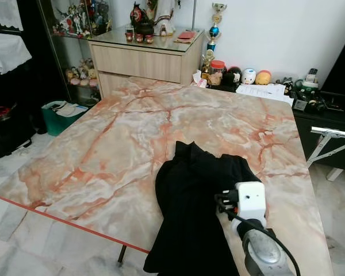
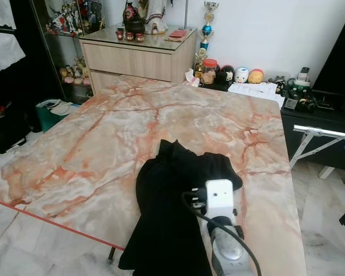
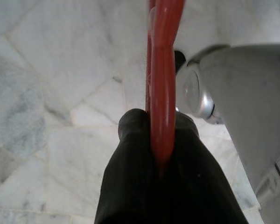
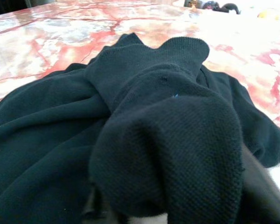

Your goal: Hang hanger

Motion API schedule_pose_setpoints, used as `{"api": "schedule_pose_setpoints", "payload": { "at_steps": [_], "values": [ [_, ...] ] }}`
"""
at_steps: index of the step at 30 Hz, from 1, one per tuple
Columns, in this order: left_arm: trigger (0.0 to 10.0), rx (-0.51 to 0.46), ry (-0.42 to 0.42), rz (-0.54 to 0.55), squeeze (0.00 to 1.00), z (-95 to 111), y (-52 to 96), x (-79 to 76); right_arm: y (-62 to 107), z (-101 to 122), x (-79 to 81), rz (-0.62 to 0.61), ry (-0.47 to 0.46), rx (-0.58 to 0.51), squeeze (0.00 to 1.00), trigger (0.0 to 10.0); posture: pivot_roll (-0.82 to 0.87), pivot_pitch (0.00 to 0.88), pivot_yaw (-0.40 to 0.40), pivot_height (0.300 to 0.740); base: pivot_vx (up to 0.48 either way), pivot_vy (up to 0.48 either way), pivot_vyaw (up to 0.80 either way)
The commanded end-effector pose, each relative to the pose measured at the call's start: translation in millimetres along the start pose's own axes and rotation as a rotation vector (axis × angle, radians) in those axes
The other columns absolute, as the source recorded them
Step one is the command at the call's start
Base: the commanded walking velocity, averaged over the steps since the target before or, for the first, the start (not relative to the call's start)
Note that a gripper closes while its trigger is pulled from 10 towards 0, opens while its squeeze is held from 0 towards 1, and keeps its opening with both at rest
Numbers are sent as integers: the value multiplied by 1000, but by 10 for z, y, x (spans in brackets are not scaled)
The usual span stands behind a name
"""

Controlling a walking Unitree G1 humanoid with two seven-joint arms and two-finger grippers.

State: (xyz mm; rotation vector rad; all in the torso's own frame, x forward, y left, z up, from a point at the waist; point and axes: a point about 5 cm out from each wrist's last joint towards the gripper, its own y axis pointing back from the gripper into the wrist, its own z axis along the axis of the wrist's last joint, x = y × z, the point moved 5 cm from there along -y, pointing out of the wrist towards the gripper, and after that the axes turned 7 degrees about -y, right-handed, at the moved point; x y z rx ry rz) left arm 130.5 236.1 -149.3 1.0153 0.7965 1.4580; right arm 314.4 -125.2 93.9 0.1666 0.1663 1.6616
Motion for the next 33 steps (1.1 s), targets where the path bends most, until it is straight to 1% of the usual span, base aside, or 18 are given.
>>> {"api": "schedule_pose_setpoints", "payload": {
  "at_steps": [1,8,11,12,14,17,18,20,21,22,23,25,26,27,29,30,31,33],
  "values": [
    [10000,11,-7,6,0,42,-12,-10,40,237,20,7,22,-88,1000,10000,54,0,-12,740,0,0,0],
    [10000,11,-3,7,0,76,-19,-16,93,315,-12,-23,-12,-125,1000,10000,54,0,-14,740,0,0,0],
    [10000,11,-4,6,0,88,-23,-48,130,313,32,0,-22,-126,1000,10000,50,0,-13,740,0,0,0],
    [10000,9,-7,1,0,101,-28,-124,160,283,102,35,1,-121,1000,10000,54,0,-16,740,0,0,0],
    [10000,6,-7,-4,0,117,-33,-196,161,256,108,32,21,-111,1000,10000,54,0,-17,740,0,0,0],
    [10000,4,-8,-10,0,131,-35,-255,136,155,-7,-41,45,-51,1000,10000,55,0,-17,740,0,0,0],
    [10000,5,-8,-15,0,134,-36,-300,133,85,-197,-157,-26,-13,1000,10000,57,0,-17,740,0,0,0],
    [10000,7,-7,-21,0,129,-35,-342,162,-12,-378,-267,-191,26,1000,10000,54,0,-15,740,0,0,0],
    [10000,8,-6,-18,0,123,-35,-306,178,-33,-419,-299,-331,30,1000,10000,55,0,-15,740,0,0,0],
    [10000,8,-6,-18,0,123,-35,-306,178,-33,-419,-299,-331,30,1000,10000,55,0,-15,740,0,0,0],
    [10000,8,-5,-16,0,119,-34,-277,189,-47,-437,-317,-426,31,1000,10000,55,0,-15,740,0,0,0],
    [10000,8,-4,-7,0,101,-30,-182,143,138,-411,-277,-665,-63,1000,10000,42,0,-11,740,0,0,0],
    [10000,8,-4,-5,0,93,-28,-153,117,218,-379,-241,-716,-95,1000,10000,42,0,-11,740,0,0,0],
    [10000,8,-4,-5,0,93,-28,-153,117,218,-379,-241,-716,-95,1000,10000,42,0,-11,740,0,0,0],
    [10000,9,-5,-2,0,80,-25,-122,86,302,-259,-152,-687,-111,1000,10000,43,0,-11,740,0,0,0],
    [10000,11,-5,2,0,57,-19,-78,71,336,-72,-41,-592,-97,1000,10000,54,0,-16,740,0,0,0],
    [10000,12,-2,8,0,25,-9,-8,85,361,193,96,-362,-89,1000,10000,59,0,-17,740,0,0,0],
    [10000,12,-1,11,0,11,-5,15,97,376,321,157,-141,-105,1000,10000,58,0,-17,740,0,0,0]
  ]
}}
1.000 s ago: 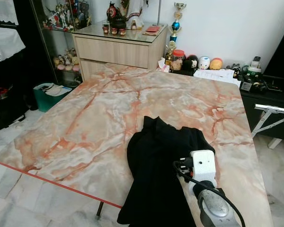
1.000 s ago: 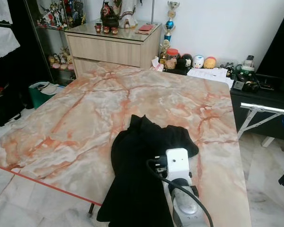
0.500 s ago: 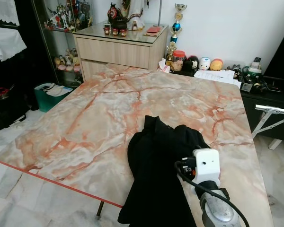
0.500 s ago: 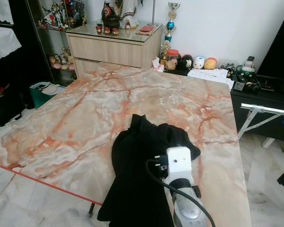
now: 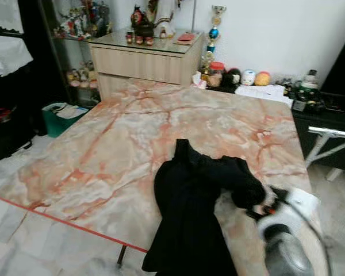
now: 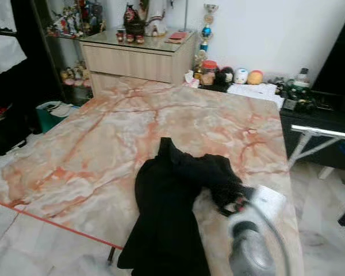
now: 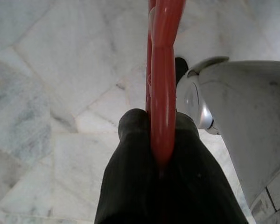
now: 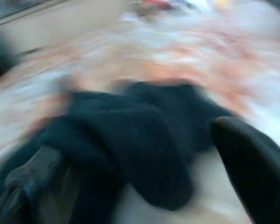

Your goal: Hang hanger

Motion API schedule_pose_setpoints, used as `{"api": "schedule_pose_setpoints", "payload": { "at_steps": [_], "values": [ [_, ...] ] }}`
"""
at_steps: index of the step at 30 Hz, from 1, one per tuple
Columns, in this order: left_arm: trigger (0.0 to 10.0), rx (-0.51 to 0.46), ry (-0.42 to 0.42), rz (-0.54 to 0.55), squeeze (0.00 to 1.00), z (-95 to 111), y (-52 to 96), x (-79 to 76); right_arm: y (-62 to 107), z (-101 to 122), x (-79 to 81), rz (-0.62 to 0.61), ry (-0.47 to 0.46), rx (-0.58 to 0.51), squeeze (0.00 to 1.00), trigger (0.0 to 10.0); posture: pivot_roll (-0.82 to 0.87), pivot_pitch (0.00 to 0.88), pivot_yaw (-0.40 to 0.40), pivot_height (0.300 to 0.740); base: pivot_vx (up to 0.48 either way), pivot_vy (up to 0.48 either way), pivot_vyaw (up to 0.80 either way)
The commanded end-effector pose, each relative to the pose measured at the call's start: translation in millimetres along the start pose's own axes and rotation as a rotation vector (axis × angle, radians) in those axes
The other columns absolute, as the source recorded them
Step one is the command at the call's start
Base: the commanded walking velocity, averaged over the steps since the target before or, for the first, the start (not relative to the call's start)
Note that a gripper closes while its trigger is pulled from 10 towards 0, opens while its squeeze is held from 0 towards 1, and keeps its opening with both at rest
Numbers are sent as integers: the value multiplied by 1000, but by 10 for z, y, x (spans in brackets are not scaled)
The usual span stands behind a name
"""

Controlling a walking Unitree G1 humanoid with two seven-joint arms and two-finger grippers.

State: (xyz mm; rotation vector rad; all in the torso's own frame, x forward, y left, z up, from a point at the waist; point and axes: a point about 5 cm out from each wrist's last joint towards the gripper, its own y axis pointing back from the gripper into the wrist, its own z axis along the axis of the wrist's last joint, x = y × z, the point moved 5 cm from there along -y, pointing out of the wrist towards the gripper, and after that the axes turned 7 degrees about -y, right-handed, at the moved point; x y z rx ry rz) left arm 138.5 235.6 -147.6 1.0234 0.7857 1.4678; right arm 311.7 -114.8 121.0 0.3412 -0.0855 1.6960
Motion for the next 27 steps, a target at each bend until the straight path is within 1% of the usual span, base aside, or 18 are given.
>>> {"api": "schedule_pose_setpoints", "payload": {
  "at_steps": [1,2,5,6,7,8,9,10,12,13,14,15,16,19,21,23,24,27],
  "values": [
    [10000,15,4,-2,0,-69,10,17,3,57,236,95,114,-28,1000,10000,58,0,-17,740,0,0,0],
    [10000,14,4,-3,0,-75,10,-5,-18,124,187,53,240,-65,1000,10000,59,0,-17,740,0,0,0],
    [10000,11,2,-12,0,-62,5,-93,-48,275,51,-30,322,-130,1000,10000,57,0,-15,740,0,0,0],
    [10000,8,1,-18,0,-44,2,-140,-58,306,23,-29,375,-139,871,10000,53,0,-14,740,0,0,0],
    [10000,8,1,-18,0,-44,2,-140,-58,306,23,-29,375,-139,871,10000,53,0,-14,740,0,0,0],
    [10000,5,-1,-23,0,-29,-1,-186,-65,240,-7,-25,449,-102,0,10000,52,0,-13,740,0,0,0],
    [10000,2,-2,-29,0,-16,-3,-225,-49,151,-80,-58,437,-56,0,10000,57,0,-17,740,0,0,0],
    [10000,2,-2,-29,0,-16,-3,-225,-49,151,-80,-58,437,-56,0,10000,57,0,-17,740,0,0,0],
    [10000,0,-1,-31,0,-10,-3,-241,-19,70,-158,-110,348,-19,0,10000,58,0,-17,740,0,0,0],
    [10000,-1,1,-31,0,-10,-3,-248,3,23,-203,-149,260,-5,0,10000,58,0,-17,740,0,0,0],
    [10000,-1,1,-31,0,-10,-3,-248,3,23,-203,-149,260,-5,0,10000,58,0,-17,740,0,0,0],
    [10000,-3,2,-30,0,-12,-2,-247,14,-2,-219,-166,216,2,0,10000,56,0,-16,740,0,0,0],
    [10000,-3,3,-30,0,-12,-2,-246,14,-5,-220,-167,212,3,0,10000,56,0,-16,740,0,0,0],
    [10000,-3,7,-18,0,-48,6,-130,4,48,-206,-169,217,-29,0,10000,54,0,-13,740,0,0,0],
    [10000,1,0,-9,0,-86,15,-32,-12,41,-180,-160,215,-25,0,10000,55,0,-11,740,0,0,0],
    [10000,2,3,-5,0,-100,20,17,-13,36,-175,-161,210,-24,0,10000,59,0,-12,740,0,0,0],
    [10000,5,8,5,0,-135,33,109,-19,36,-176,-165,201,-24,0,10000,61,0,-13,740,0,0,0],
    [10000,14,13,21,0,-208,63,270,-34,58,-198,-178,184,-33,0,10000,61,0,-11,740,0,0,0]
  ]
}}
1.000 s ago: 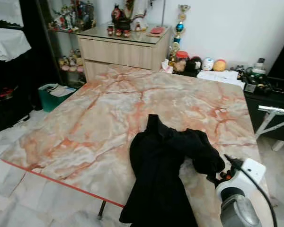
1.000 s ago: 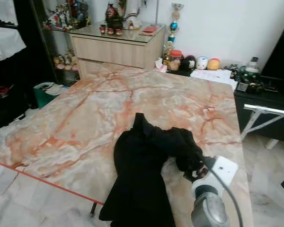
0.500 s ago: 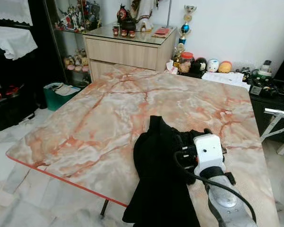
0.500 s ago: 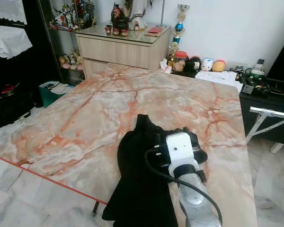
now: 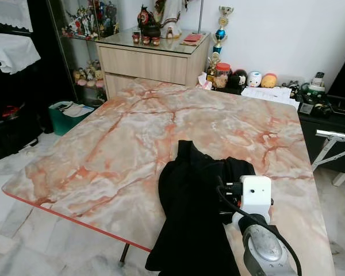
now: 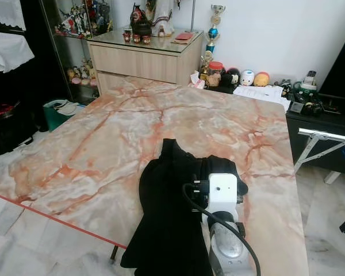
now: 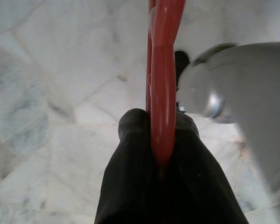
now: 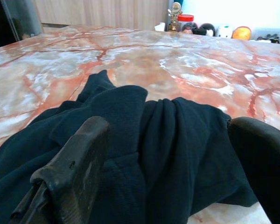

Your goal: Hang hanger

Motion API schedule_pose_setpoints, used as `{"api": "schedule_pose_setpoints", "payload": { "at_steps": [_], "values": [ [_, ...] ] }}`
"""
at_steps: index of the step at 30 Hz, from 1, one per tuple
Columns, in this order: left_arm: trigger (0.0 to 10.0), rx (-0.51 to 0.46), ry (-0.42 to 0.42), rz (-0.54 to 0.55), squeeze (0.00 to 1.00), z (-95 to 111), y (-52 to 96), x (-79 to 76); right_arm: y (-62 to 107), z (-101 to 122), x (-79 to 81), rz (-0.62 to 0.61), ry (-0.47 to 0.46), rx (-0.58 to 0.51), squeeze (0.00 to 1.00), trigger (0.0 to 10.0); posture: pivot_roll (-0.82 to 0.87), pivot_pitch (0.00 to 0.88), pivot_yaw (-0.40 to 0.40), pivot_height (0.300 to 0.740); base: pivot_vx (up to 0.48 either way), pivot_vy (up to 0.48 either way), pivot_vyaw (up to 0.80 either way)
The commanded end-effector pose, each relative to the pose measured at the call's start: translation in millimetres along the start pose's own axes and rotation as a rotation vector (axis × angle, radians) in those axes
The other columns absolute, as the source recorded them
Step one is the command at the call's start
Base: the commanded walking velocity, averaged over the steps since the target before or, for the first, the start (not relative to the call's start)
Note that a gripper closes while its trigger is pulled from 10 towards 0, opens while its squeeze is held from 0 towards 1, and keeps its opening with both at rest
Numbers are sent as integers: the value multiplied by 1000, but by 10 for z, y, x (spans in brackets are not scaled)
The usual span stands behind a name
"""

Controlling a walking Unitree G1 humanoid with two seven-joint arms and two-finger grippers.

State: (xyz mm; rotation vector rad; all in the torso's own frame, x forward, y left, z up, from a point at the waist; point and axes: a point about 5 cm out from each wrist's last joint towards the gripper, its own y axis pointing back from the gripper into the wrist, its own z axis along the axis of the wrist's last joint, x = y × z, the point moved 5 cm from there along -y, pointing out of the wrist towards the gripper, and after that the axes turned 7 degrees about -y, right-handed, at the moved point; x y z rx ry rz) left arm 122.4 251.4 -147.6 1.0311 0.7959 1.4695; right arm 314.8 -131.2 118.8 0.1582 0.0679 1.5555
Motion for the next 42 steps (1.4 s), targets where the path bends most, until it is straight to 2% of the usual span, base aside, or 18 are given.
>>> {"api": "schedule_pose_setpoints", "payload": {
  "at_steps": [1,6,12,17,25,42],
  "values": [
    [10000,4,9,20,0,-57,25,135,-35,29,-35,-15,-17,-10,0,10000,61,0,-11,740,0,0,0],
    [10000,-2,11,32,0,-34,42,284,-51,47,-71,-27,-20,-17,0,10000,59,0,-10,740,0,0,0],
    [10000,-13,4,35,0,58,39,365,-67,36,-71,-31,-23,-14,0,10000,62,0,-10,740,0,0,0],
    [10000,-20,4,31,0,118,25,334,-79,49,-66,-32,-27,-18,0,10000,61,0,-9,740,0,0,0],
    [10000,-25,-6,14,0,192,-14,150,-89,20,-111,-52,-55,-9,0,10000,62,0,-9,740,0,0,0],
    [10000,-11,-8,16,0,102,-1,154,-109,18,-132,-61,-81,-10,0,10000,64,0,-8,740,-202,0,0]
  ]
}}
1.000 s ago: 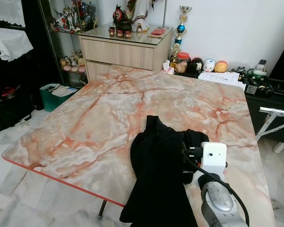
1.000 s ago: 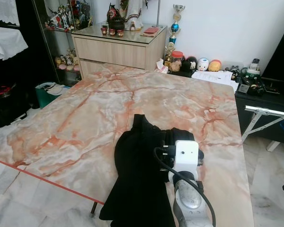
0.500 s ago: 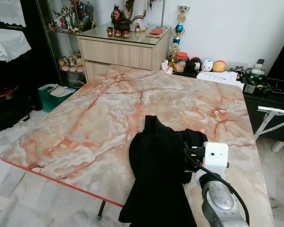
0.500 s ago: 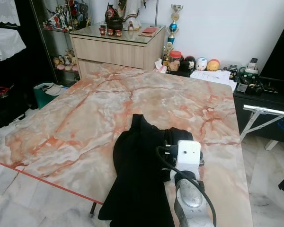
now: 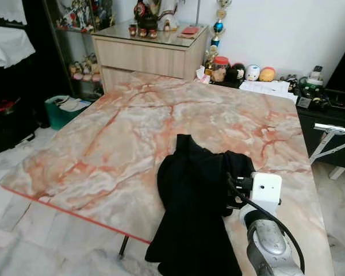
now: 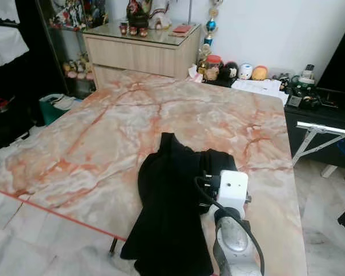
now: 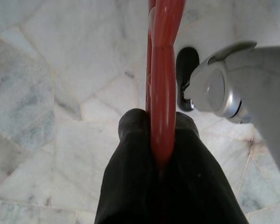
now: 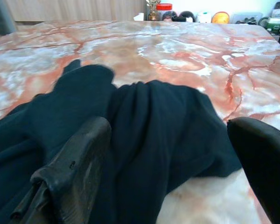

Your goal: Hang hanger

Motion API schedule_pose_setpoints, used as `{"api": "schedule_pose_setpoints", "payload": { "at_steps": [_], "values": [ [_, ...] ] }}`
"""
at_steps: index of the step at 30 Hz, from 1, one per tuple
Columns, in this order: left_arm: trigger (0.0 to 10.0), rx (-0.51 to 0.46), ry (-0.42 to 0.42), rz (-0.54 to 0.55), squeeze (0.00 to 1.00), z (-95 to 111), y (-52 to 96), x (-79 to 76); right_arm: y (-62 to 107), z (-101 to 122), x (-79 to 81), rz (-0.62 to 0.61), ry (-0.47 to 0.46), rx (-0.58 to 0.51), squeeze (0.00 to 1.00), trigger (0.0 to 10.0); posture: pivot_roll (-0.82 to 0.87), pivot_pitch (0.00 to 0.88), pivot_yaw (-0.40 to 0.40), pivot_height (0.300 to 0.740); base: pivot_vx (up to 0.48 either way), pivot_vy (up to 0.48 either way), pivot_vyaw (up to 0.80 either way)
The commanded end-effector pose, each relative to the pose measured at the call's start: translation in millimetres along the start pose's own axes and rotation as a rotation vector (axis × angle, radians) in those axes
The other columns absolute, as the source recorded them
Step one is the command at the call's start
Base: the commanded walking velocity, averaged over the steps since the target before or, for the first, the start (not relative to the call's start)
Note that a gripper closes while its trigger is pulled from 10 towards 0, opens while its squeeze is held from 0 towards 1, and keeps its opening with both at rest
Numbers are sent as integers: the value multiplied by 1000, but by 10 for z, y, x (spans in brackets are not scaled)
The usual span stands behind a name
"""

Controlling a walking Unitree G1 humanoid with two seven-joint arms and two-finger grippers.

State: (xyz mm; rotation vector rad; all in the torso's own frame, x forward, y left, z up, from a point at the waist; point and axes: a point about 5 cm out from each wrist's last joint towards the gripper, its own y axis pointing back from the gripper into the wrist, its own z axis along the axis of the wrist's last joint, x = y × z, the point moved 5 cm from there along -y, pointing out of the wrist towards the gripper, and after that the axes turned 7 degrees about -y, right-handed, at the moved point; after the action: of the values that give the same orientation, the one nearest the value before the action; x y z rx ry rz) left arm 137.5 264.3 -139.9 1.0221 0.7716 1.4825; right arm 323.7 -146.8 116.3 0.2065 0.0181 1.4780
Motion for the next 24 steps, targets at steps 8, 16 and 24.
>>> {"api": "schedule_pose_setpoints", "payload": {
  "at_steps": [8,16,24],
  "values": [
    [10000,11,-6,3,0,-66,12,13,-22,27,25,9,-16,-11,0,10000,64,0,-11,740,-258,0,0],
    [10000,12,-5,2,0,-73,13,9,-28,13,36,15,-18,-4,0,10000,65,0,-12,740,-257,0,0],
    [10000,14,-9,1,0,-83,14,6,-31,8,30,13,-21,-4,0,10000,63,0,-12,740,-255,0,0]
  ]
}}
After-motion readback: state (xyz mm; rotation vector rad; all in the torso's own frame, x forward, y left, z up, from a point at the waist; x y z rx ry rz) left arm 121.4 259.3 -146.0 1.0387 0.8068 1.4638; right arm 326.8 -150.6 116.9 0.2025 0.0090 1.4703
